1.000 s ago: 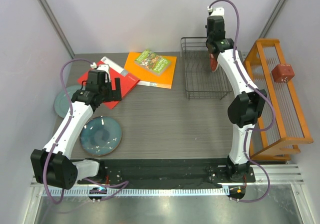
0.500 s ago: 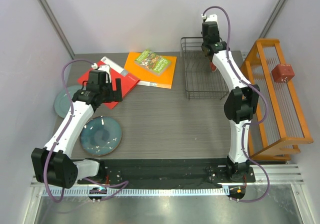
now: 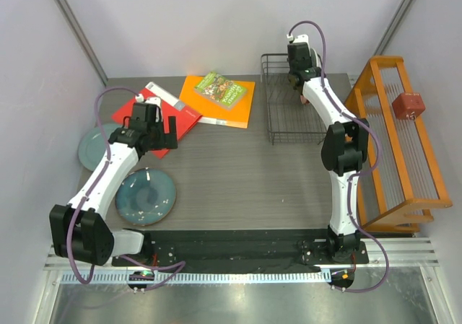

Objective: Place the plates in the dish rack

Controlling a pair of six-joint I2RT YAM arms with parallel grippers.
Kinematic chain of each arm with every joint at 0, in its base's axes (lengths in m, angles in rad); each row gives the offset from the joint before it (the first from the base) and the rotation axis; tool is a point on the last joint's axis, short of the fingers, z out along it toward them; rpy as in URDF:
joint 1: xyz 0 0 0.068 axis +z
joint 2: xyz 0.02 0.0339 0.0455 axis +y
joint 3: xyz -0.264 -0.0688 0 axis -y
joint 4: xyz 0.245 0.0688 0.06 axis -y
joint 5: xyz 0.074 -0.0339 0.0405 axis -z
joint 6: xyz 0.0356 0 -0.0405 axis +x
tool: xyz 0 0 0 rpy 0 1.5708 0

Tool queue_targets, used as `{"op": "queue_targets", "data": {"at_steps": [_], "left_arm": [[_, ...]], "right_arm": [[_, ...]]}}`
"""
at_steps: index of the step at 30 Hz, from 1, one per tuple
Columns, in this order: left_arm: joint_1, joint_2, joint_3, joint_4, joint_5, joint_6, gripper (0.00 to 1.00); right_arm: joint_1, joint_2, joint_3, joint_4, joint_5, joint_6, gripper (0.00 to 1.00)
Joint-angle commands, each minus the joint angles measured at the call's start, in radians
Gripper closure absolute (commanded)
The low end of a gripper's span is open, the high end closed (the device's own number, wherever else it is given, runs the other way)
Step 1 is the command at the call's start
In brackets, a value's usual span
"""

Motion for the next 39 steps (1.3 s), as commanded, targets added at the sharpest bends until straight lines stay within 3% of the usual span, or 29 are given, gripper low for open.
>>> {"op": "queue_targets", "data": {"at_steps": [1, 2, 7, 11, 13, 16, 17, 18, 20, 27, 33, 39], "left_arm": [[0.006, -0.042, -0.048, 0.01, -0.035, -0.013, 0.0], [0.007, -0.047, -0.058, 0.011, -0.046, -0.012, 0.01], [0.007, -0.039, -0.071, -0.01, -0.1, 0.059, 0.01], [0.012, -0.002, -0.028, -0.079, -0.092, 0.226, 0.03], [0.024, -0.014, -0.04, -0.09, -0.023, 0.341, 0.06], [0.029, -0.048, -0.052, -0.137, 0.068, 0.459, 0.34], [0.029, -0.063, -0.064, -0.148, 0.087, 0.479, 0.59], [0.029, -0.07, -0.077, -0.154, 0.093, 0.49, 0.76], [0.029, -0.082, -0.118, -0.165, 0.125, 0.533, 1.0], [0.029, -0.004, -0.233, -0.194, 0.172, 0.706, 1.0], [0.03, 0.016, -0.305, -0.131, 0.168, 0.8, 1.0], [0.027, 0.177, -0.244, -0.179, 0.21, 0.872, 1.0]], "right_arm": [[-0.004, -0.064, 0.0, 0.101, 0.026, 0.008, 0.62], [-0.004, -0.072, -0.004, 0.095, 0.017, 0.008, 0.54], [0.015, -0.164, -0.052, 0.084, -0.004, -0.002, 0.39], [0.05, -0.282, -0.144, 0.078, -0.004, -0.02, 0.27], [0.074, -0.336, -0.181, 0.083, -0.015, -0.022, 0.25], [0.108, -0.432, -0.254, 0.084, -0.053, -0.02, 0.26], [0.114, -0.475, -0.288, 0.083, -0.067, -0.016, 0.26], [0.118, -0.494, -0.308, 0.081, -0.093, 0.006, 0.26], [0.131, -0.529, -0.361, 0.057, -0.194, 0.027, 0.28], [0.157, -0.638, -0.526, -0.026, -0.443, 0.093, 0.32], [0.177, -0.704, -0.642, -0.051, -0.49, 0.132, 0.32], [0.179, -0.772, -0.776, -0.037, -0.51, 0.162, 0.32]]}}
